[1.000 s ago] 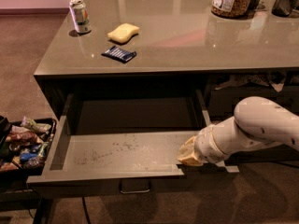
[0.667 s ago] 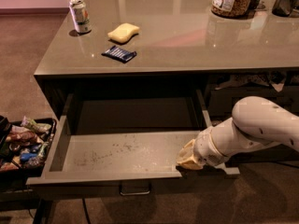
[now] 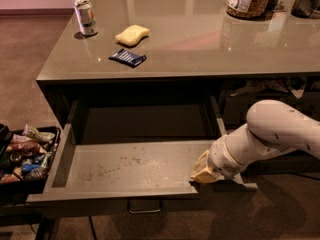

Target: Open top drawer

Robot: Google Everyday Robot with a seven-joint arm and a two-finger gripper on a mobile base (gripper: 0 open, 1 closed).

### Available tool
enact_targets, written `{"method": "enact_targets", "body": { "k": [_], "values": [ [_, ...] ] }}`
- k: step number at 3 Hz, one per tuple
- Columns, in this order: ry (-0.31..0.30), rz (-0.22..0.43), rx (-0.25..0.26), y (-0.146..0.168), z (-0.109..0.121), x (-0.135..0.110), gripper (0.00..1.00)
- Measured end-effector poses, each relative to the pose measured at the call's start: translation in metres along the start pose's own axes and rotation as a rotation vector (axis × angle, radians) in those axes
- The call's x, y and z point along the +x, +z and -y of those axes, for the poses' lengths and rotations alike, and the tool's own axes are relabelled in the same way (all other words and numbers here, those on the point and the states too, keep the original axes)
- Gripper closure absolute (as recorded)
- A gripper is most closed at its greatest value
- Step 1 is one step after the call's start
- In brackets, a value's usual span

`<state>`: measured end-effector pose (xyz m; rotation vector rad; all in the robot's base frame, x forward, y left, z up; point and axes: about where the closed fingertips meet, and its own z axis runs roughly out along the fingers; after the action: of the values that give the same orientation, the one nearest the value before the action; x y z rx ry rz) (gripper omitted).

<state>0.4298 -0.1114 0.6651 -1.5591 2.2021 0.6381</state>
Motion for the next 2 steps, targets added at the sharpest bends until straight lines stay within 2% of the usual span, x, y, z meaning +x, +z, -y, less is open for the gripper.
{"method": "enact_targets", "body": {
  "k": [1, 2],
  "values": [
    [0.050, -0.065, -0.073, 0.0011, -0.0082, 0.0076, 1.00],
    [0.050, -0.065, -0.073, -0.0003, -0.0081, 0.0062, 1.00]
  ]
}}
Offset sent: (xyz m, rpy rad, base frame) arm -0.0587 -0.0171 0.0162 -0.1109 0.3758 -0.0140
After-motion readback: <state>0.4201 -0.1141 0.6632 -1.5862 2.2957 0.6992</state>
